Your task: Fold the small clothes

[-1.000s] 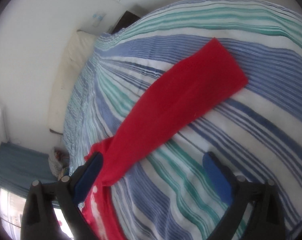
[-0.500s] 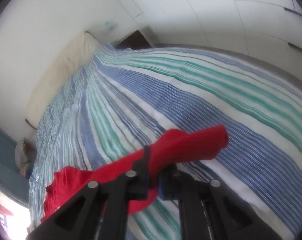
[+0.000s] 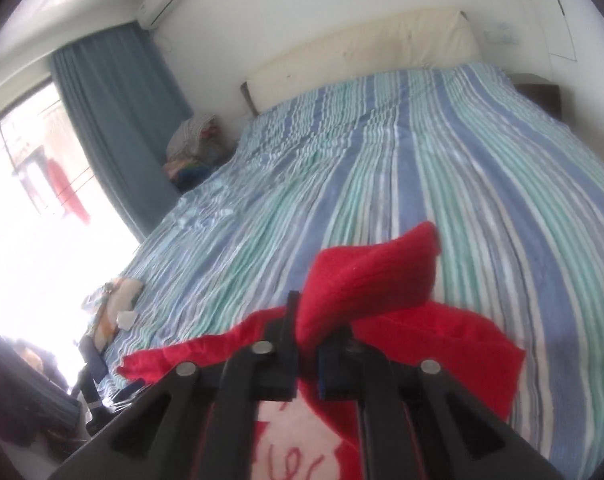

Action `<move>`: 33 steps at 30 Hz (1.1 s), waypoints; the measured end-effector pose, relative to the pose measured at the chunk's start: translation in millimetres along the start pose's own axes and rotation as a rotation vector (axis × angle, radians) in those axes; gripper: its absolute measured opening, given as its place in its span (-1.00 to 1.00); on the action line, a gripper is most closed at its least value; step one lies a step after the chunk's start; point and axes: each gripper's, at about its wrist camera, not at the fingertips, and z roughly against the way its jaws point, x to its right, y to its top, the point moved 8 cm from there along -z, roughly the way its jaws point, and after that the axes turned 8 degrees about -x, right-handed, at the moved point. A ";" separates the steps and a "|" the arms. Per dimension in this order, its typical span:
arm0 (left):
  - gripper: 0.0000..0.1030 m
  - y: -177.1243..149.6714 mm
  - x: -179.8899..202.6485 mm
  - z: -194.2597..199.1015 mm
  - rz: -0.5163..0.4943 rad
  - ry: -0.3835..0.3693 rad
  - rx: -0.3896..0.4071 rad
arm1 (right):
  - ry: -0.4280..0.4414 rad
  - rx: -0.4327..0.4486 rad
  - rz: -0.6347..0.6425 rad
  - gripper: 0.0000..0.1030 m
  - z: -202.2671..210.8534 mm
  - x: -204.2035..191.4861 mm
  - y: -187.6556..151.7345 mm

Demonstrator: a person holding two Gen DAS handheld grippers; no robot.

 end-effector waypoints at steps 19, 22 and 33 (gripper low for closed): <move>0.99 -5.9 0.6 -12.0 -0.053 0.083 -0.059 | 0.058 -0.261 -0.090 0.61 -103.9 4.9 -79.1; 0.99 -7.3 -1.4 -11.6 -0.048 0.077 -0.063 | -0.021 -0.263 -0.111 0.61 -88.8 36.6 -86.5; 0.99 -11.0 9.9 -18.7 -0.121 0.136 -0.074 | -0.281 -0.256 -0.309 0.52 8.9 187.1 -133.5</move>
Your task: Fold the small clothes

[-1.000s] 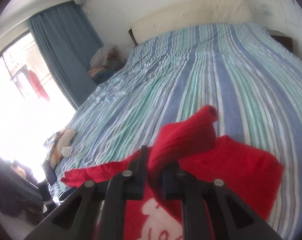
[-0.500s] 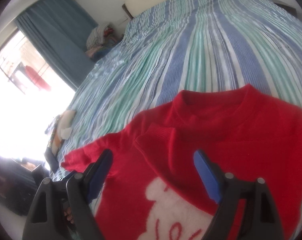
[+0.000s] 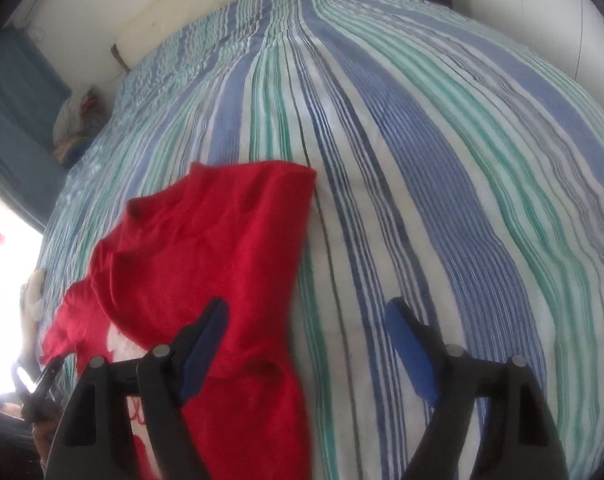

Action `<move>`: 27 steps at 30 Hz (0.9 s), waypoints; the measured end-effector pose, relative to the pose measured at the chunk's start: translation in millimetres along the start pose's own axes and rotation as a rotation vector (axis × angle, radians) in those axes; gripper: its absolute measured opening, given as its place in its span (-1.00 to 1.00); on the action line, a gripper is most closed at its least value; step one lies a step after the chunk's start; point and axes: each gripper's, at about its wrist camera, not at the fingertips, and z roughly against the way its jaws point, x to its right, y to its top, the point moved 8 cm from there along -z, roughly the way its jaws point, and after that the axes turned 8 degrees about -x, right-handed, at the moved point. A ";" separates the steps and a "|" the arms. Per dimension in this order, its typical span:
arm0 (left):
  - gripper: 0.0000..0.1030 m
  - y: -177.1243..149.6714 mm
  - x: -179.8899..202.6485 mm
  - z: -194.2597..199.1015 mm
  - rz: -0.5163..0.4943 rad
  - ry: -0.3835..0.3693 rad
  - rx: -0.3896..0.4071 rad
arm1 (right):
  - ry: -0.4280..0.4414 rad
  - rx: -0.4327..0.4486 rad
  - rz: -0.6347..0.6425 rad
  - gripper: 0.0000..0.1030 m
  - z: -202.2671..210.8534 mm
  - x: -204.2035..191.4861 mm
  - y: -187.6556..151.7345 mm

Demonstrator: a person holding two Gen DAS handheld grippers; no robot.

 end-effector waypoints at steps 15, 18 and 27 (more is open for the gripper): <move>0.99 -5.3 0.7 -4.9 -0.021 0.033 -0.008 | -0.179 -0.023 0.052 -0.83 -26.0 34.3 -3.6; 0.99 -5.8 6.6 -6.6 -0.052 0.054 -0.011 | -0.109 0.053 0.167 -0.40 0.0 -13.8 3.4; 0.99 -7.3 5.0 -6.4 -0.048 0.050 -0.008 | 0.113 -0.082 0.591 -0.17 -60.2 -218.4 -21.2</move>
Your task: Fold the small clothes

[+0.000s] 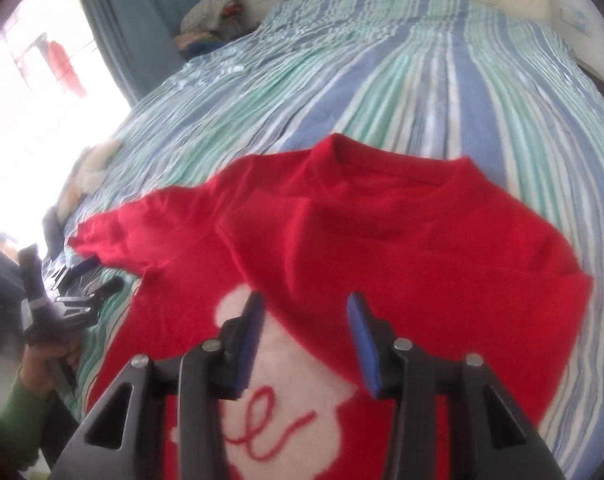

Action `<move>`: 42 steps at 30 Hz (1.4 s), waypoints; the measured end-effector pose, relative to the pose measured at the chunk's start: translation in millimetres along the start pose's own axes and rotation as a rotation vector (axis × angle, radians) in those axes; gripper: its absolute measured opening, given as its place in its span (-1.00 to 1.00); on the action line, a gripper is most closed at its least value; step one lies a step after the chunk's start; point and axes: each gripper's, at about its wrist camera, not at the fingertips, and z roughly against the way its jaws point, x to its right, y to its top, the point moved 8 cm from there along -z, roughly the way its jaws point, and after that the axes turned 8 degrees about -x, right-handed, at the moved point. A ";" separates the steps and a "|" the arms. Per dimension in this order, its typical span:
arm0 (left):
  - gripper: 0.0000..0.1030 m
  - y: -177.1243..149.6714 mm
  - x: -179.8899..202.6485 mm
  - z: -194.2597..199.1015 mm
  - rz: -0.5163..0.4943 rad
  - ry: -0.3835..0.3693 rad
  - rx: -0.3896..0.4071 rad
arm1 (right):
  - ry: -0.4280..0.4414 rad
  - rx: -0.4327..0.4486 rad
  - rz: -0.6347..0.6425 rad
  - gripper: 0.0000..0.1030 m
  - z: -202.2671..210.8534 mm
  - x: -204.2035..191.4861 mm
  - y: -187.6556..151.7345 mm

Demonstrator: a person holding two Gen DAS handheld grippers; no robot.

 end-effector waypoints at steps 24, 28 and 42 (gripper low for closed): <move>0.99 -3.1 1.8 -8.3 0.005 0.001 -0.042 | -0.061 -0.034 0.372 -0.45 -19.7 -66.3 -31.1; 0.99 -3.9 0.4 -8.0 0.008 -0.004 -0.037 | -0.100 -0.012 0.406 -0.42 -39.6 -75.5 -9.1; 0.99 -5.2 1.5 -10.2 -0.007 0.014 -0.045 | 0.024 -0.018 0.390 0.35 -27.5 -81.7 -34.3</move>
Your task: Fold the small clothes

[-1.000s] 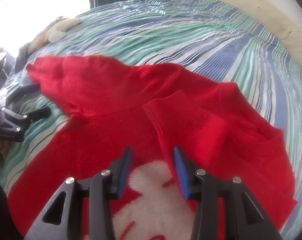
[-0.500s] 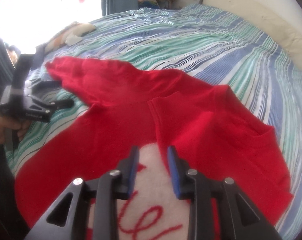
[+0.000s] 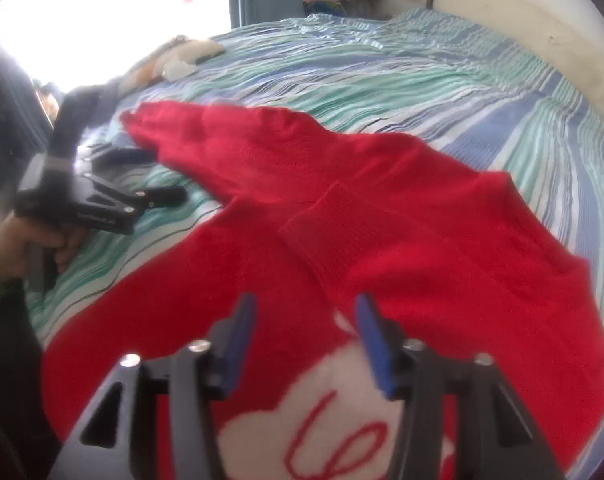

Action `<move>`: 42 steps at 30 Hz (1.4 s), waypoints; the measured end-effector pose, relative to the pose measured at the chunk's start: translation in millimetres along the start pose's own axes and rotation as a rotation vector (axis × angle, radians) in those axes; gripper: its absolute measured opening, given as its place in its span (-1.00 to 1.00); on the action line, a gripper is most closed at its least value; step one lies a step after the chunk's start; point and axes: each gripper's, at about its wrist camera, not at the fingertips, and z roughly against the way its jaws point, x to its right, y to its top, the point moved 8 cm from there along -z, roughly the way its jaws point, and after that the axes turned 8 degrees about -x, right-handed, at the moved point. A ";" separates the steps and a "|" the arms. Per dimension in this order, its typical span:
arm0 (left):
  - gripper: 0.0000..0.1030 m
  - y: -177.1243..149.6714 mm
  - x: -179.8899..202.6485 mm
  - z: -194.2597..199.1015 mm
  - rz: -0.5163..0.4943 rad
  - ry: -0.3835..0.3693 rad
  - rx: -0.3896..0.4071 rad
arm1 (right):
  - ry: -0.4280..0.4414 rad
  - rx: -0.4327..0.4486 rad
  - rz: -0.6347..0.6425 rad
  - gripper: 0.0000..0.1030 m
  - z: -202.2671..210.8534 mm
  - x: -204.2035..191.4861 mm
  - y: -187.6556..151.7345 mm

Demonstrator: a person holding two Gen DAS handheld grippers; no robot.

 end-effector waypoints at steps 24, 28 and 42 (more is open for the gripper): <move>0.99 -2.1 28.3 -23.2 -0.088 -0.003 -0.077 | -0.265 0.210 -0.822 0.73 109.3 223.8 -174.4; 0.99 -5.0 28.5 -18.4 -0.093 0.015 -0.049 | -0.480 0.279 -0.869 0.84 137.0 237.3 -215.6; 0.99 -6.2 25.7 -18.6 -0.083 -0.002 -0.054 | -0.514 0.149 -0.947 0.99 100.8 259.0 -255.6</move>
